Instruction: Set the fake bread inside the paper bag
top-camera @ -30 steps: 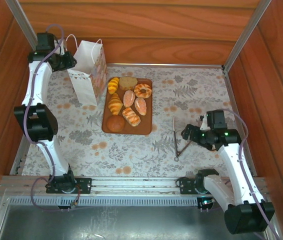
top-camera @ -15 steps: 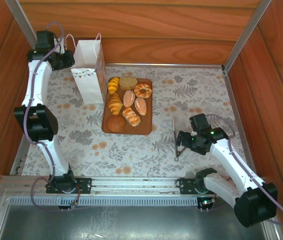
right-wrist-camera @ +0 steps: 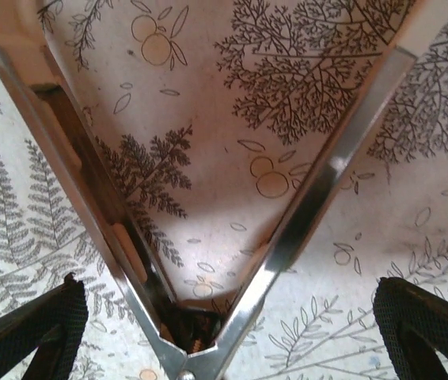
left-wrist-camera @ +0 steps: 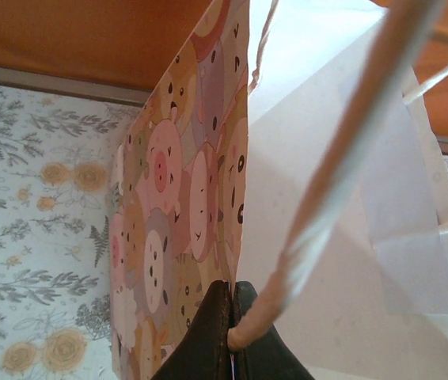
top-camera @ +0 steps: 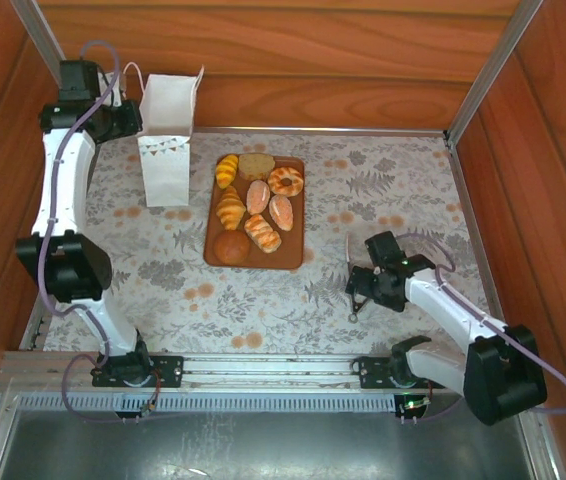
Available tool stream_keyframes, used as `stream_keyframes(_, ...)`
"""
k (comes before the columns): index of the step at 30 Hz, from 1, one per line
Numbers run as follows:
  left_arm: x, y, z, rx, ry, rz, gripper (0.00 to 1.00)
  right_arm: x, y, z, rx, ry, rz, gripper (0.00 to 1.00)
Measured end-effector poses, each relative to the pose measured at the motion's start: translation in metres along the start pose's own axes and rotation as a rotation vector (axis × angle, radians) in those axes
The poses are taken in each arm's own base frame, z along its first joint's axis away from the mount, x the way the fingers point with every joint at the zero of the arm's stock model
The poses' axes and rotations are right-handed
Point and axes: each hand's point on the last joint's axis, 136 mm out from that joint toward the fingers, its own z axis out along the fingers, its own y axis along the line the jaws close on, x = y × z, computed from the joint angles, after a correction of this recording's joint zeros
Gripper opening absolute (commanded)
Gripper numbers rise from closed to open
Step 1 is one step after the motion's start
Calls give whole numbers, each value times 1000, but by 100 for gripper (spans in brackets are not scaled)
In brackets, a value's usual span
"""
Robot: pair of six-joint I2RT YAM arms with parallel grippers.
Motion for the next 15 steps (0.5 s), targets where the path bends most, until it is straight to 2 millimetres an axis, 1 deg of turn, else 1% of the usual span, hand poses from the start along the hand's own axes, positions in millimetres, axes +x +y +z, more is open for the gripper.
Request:
stream_keyframes(3,5,-2,-13,-4,-8,6,0,-5,5,5,-8,-9,-9,100)
stream_keyframes(7,14,-3,-21,-9,-2,5,0,-6,9,13,-4,-1,-31,100)
stream_keyframes(8,15,-3,-22,-11,0,5,0,-6,10,14,-2,0,-34,98)
stream_keyframes(10,19,-2,-23,-15,4,4,0,-6,11,18,9,1,-50,87)
stream_keyframes(13,25,0,-25,-24,12,1,0,-5,11,23,39,13,-69,85)
stream_keyframes(15,28,0,-27,-29,13,1,0,-6,12,25,61,14,-86,79)
